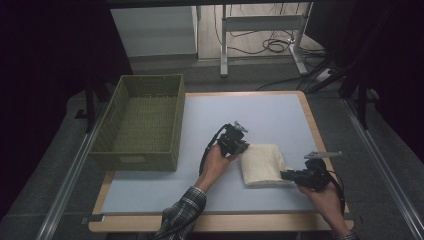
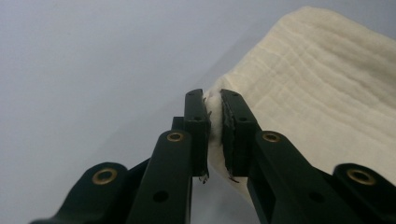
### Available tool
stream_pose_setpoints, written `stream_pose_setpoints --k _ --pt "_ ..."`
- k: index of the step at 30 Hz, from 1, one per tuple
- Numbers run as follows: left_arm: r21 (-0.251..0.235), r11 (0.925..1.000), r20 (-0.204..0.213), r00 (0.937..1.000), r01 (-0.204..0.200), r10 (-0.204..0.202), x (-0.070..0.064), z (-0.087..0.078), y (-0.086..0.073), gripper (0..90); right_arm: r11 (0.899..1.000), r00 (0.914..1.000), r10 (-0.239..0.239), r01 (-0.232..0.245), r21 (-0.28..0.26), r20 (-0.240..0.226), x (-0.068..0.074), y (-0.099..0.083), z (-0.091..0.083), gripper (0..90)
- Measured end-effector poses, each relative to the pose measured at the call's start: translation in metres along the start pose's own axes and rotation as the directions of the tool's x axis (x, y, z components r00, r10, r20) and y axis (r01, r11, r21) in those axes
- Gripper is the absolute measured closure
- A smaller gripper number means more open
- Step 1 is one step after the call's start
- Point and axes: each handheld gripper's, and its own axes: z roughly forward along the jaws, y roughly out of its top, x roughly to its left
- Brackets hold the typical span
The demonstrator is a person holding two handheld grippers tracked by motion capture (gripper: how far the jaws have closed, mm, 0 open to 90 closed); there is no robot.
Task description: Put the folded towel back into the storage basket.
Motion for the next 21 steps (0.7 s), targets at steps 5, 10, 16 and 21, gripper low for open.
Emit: stream_pose_setpoints --k 5,10,16,21 --pt "0.011 0.9999 -0.011 0.9999 -0.007 0.007 0.005 -0.009 -0.002 81.5 1.000 0.9996 -0.017 0.016 -0.008 -0.024 0.005 0.007 0.004 81.7" --pt "0.020 0.9998 -0.038 0.9992 -0.007 0.008 0.013 -0.025 -0.001 81.3 1.000 0.9980 -0.029 0.028 -0.014 -0.057 0.014 0.019 0.008 81.7" --pt "0.021 0.9998 -0.062 0.9981 0.002 -0.001 0.019 -0.041 -0.001 81.3 0.999 0.9960 -0.046 0.045 -0.015 -0.077 0.021 0.030 0.014 81.7" --pt "0.025 0.9997 -0.096 0.9953 0.004 -0.001 0.028 -0.062 0.000 81.3 0.999 0.9925 -0.052 0.050 -0.015 -0.111 0.028 0.045 0.023 81.7"
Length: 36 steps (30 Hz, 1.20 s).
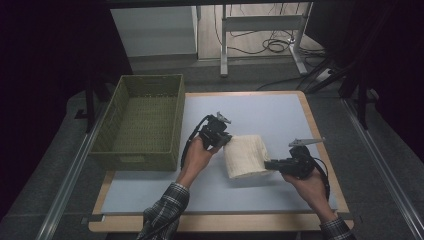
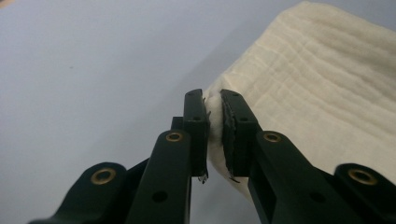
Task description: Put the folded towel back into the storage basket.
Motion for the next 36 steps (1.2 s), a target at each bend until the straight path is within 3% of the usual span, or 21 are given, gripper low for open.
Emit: stream_pose_setpoints --k 15,36 --pt "0.000 0.9996 -0.076 0.9967 0.030 -0.030 0.032 -0.049 -0.003 81.4 0.999 0.9977 -0.035 0.035 0.005 -0.058 0.020 0.045 0.028 81.7" --pt "-0.053 0.9945 -0.167 0.9811 0.091 -0.098 0.080 -0.111 -0.013 81.6 0.996 0.9881 -0.091 0.091 0.001 -0.124 0.053 0.113 0.060 81.7"
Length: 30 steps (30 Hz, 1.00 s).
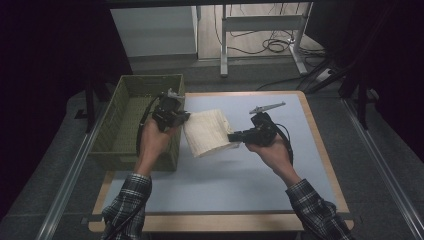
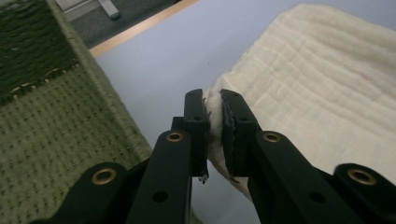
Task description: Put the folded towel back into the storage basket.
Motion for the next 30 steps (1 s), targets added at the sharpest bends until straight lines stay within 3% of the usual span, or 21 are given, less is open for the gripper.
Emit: stream_pose_setpoints --k 15,23,24,30 --pt "-0.034 0.9977 -0.074 0.9953 0.059 -0.062 0.044 -0.040 -0.002 81.8 0.999 0.9988 -0.029 0.029 -0.014 -0.039 0.019 0.049 0.026 81.7" --pt "-0.031 0.9962 -0.132 0.9876 0.082 -0.085 0.069 -0.050 -0.011 81.9 0.997 0.9969 -0.072 0.072 0.006 -0.031 0.039 0.070 0.057 81.6" --pt "-0.029 0.9959 -0.138 0.9864 0.086 -0.089 0.073 -0.052 -0.012 82.0 0.997 0.9965 -0.078 0.078 0.012 -0.031 0.044 0.074 0.068 81.6" --pt "-0.023 0.9927 -0.184 0.9754 0.119 -0.121 0.095 -0.056 -0.027 82.1 0.995 0.9955 -0.089 0.090 0.032 -0.034 0.056 0.083 0.096 81.6"
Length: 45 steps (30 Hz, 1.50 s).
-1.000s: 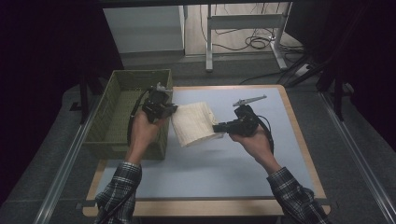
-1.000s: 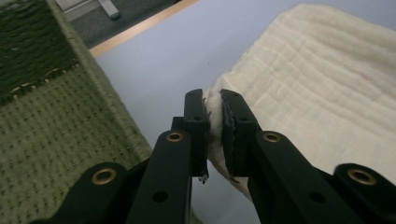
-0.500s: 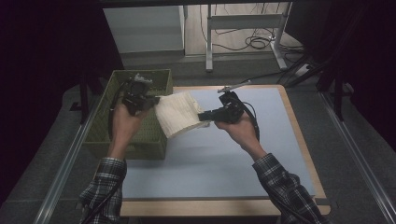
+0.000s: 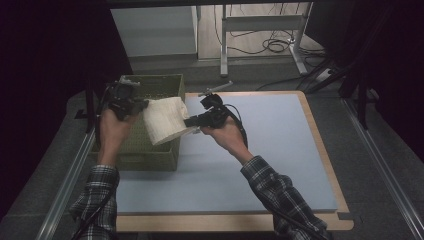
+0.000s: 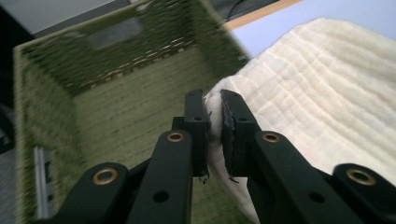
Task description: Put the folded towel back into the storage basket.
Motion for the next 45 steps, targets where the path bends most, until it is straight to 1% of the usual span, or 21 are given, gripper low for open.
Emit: stream_pose_setpoints --k 2,3,6,7,8,9,12,13,16,17,18,19,20,21,22,28,30,33,39,40,45 --pt "0.003 0.9999 -0.015 0.9998 0.010 -0.010 0.008 0.000 -0.005 82.1 1.000 1.0000 0.001 -0.001 0.009 -0.003 0.006 0.005 0.017 81.6" --pt "0.007 0.9998 -0.031 0.9993 0.019 -0.019 0.015 0.001 -0.009 82.1 1.000 1.0000 0.001 -0.001 0.012 -0.004 0.008 0.006 0.023 81.6" --pt "0.011 0.9996 -0.043 0.9987 0.028 -0.028 0.022 0.001 -0.014 82.1 1.000 1.0000 0.005 -0.005 0.023 -0.008 0.014 0.010 0.040 81.6" --pt "0.009 0.9994 -0.048 0.9983 0.034 -0.034 0.025 0.001 -0.016 82.1 1.000 1.0000 0.005 -0.005 0.023 -0.008 0.014 0.010 0.040 81.6" --pt "0.008 0.9990 -0.060 0.9973 0.043 -0.043 0.032 0.002 -0.019 82.1 1.000 1.0000 0.001 -0.001 0.029 -0.004 0.017 0.013 0.050 81.6" --pt "0.008 0.9990 -0.060 0.9973 0.043 -0.043 0.032 0.002 -0.019 82.1 1.000 1.0000 0.001 -0.001 0.029 -0.004 0.017 0.013 0.050 81.6" --pt "0.006 0.9983 -0.075 0.9955 0.059 -0.058 0.041 0.002 -0.024 82.1 0.999 1.0000 0.008 -0.008 0.031 -0.001 0.022 0.016 0.065 81.7" --pt "0.005 0.9980 -0.080 0.9948 0.064 -0.063 0.043 0.003 -0.026 82.1 0.999 0.9999 0.011 -0.011 0.035 0.001 0.025 0.019 0.074 81.6" --pt "0.011 0.9974 -0.097 0.9928 0.072 -0.070 0.051 0.003 -0.031 82.1 0.999 0.9999 0.016 -0.016 0.040 0.003 0.029 0.021 0.088 81.6" --pt "0.013 0.9971 -0.103 0.9920 0.075 -0.073 0.053 0.003 -0.032 82.1 0.999 0.9999 0.016 -0.016 0.040 0.003 0.029 0.021 0.088 81.6" --pt "0.013 0.9964 -0.112 0.9903 0.084 -0.082 0.058 0.003 -0.036 82.1 0.999 0.9998 0.019 -0.019 0.046 0.004 0.032 0.022 0.097 81.6" --pt "0.013 0.9964 -0.112 0.9903 0.084 -0.082 0.058 0.003 -0.036 82.1 0.999 0.9998 0.019 -0.019 0.046 0.004 0.032 0.022 0.097 81.6" --pt "0.012 0.9961 -0.116 0.9896 0.087 -0.085 0.060 0.002 -0.037 82.0 0.999 0.9998 0.021 -0.021 0.047 0.002 0.035 0.023 0.105 81.5" --pt "0.013 0.9958 -0.121 0.9887 0.091 -0.088 0.062 0.001 -0.039 82.0 0.999 0.9998 0.021 -0.021 0.047 0.002 0.035 0.023 0.105 81.5" --pt "0.011 0.9952 -0.132 0.9867 0.097 -0.095 0.066 0.000 -0.043 82.0 0.998 0.9997 0.022 -0.022 0.052 -0.002 0.039 0.024 0.114 81.5" --pt "0.015 0.9942 -0.147 0.9837 0.106 -0.103 0.073 0.001 -0.049 81.9 0.997 0.9999 0.014 -0.014 0.071 0.008 0.048 0.025 0.131 81.2" --pt "0.010 0.9933 -0.139 0.9838 0.116 -0.113 0.074 0.003 -0.051 81.9 0.997 0.9998 0.008 -0.009 0.081 0.021 0.050 0.023 0.135 81.1" --pt "0.016 0.9944 -0.127 0.9867 0.104 -0.101 0.070 0.009 -0.053 81.8 0.996 0.9992 0.006 -0.009 0.090 0.039 0.048 0.021 0.136 81.0" --pt "0.033 0.9956 -0.097 0.9918 0.087 -0.084 0.058 0.028 -0.054 81.4 0.992 0.9963 0.040 -0.048 0.113 0.077 0.043 0.008 0.132 80.7" --pt "0.040 0.9959 -0.090 0.9929 0.082 -0.078 0.053 0.034 -0.053 81.4 0.990 0.9946 0.060 -0.070 0.124 0.085 0.042 0.004 0.132 80.7" --pt "0.059 0.9960 -0.081 0.9948 0.066 -0.062 0.046 0.044 -0.051 81.2 0.987 0.9903 0.085 -0.099 0.129 0.110 0.041 -0.002 0.132 80.7"
